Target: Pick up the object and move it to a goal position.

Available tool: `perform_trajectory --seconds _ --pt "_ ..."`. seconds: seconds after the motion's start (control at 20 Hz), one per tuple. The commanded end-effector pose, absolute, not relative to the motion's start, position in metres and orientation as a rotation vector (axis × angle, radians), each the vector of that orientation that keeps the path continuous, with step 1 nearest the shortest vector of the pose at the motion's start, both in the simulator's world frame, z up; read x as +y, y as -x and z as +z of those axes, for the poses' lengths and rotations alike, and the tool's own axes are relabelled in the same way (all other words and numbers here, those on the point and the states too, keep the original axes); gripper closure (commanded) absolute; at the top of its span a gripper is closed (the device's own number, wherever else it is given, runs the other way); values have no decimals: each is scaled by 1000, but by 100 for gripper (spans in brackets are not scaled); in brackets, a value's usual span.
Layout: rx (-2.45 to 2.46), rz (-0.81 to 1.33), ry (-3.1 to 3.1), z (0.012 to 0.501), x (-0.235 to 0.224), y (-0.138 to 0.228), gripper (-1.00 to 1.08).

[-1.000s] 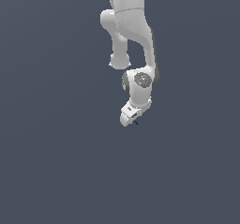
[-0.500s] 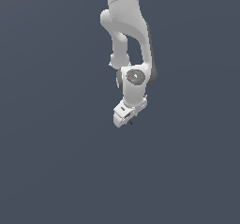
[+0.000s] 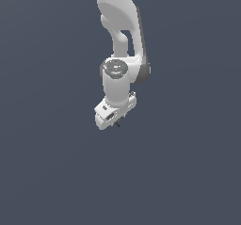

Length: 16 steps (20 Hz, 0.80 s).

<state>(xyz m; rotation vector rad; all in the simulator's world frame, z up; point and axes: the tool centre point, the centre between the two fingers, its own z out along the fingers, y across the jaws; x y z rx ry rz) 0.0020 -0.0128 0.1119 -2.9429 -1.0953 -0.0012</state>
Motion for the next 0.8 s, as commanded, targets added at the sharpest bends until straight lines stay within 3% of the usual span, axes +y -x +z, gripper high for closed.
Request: perform_trajectory --seconds 0.0,0.75 --pt "-1096 -2 2942 131 -32 -15 108" --pt "-1097 -1 2942 218 -121 -77 108"
